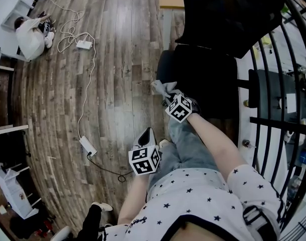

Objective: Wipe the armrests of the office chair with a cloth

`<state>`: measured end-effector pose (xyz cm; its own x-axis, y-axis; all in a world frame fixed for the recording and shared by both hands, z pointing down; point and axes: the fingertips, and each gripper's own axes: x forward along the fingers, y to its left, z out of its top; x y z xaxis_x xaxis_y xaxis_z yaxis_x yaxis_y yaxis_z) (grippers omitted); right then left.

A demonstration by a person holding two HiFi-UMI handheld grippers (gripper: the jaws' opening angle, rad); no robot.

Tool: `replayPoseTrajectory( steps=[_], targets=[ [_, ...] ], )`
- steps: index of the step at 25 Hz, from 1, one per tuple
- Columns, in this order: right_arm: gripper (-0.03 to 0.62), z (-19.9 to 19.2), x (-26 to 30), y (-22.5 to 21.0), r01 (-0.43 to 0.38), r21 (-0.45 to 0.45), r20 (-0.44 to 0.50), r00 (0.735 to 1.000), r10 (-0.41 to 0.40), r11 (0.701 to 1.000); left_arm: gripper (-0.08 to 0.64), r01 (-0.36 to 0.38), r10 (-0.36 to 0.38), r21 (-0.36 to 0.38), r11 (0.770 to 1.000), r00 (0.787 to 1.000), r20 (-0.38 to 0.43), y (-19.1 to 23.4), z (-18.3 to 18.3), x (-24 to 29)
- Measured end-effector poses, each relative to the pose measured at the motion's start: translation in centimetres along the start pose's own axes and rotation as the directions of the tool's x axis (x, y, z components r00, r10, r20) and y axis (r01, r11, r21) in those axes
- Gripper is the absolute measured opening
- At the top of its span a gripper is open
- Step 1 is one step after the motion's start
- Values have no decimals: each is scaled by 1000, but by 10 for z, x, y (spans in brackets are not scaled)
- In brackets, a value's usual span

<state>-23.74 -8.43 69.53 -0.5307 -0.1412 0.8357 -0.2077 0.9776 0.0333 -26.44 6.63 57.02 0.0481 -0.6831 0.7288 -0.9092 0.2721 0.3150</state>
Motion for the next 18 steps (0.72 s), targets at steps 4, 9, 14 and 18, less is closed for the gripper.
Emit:
replayPoseTrajectory(
  steps=[4,9,14,18],
  targets=[
    [28,8,-8,0,17,14,28,999,-17,1000,3,-6,6,2,1000,1000,8,5,-3,-7],
    [28,18,-30,12,28,52,88,996,-33,998,3,-7,7,4,1000,1000,26,12,-8,-22],
    [28,25,-59,30,34,83,156,987,-47,996,3,3,-4,19,1000,999,47,14,-10,-34],
    [28,26,-83,49,43,112,208,976,-66,993,3,13,-15,39,999,998,59,16,-15,-46]
  ],
)
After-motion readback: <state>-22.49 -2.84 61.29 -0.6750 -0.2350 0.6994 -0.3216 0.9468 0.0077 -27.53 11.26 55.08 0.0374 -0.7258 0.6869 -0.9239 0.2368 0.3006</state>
